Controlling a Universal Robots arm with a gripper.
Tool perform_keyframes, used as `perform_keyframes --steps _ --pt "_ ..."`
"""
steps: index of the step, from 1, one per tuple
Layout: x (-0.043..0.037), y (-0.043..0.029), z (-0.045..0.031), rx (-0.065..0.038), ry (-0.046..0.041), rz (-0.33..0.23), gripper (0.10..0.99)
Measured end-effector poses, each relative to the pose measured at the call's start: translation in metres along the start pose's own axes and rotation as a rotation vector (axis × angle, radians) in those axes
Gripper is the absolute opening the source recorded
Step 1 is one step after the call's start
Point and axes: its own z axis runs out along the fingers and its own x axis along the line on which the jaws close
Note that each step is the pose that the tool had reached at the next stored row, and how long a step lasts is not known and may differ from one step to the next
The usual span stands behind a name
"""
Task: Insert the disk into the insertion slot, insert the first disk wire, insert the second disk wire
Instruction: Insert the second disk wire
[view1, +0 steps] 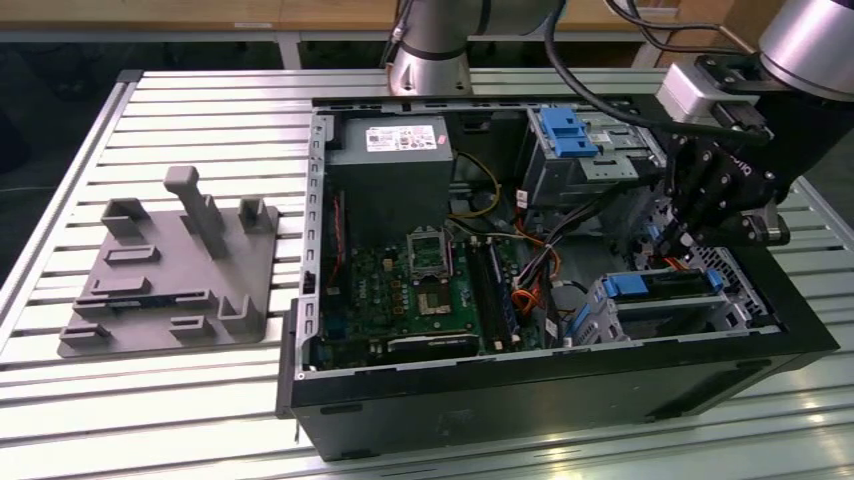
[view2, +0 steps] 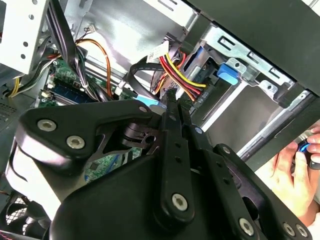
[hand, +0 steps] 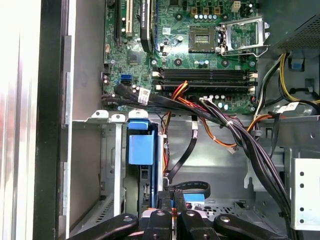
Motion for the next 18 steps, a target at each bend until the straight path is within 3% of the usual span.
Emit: perform_keyframes --steps 10,13,18 --pt "0.0133 -0.0011 0.0002 -0.001 -0.0272 0.000 0.141" --pt "0.0177 -0.0012 0.0003 -0.001 -0.0310 0.000 0.141" --pt "0.0184 -0.0011 0.0003 -0.001 -0.0311 0.000 0.141"
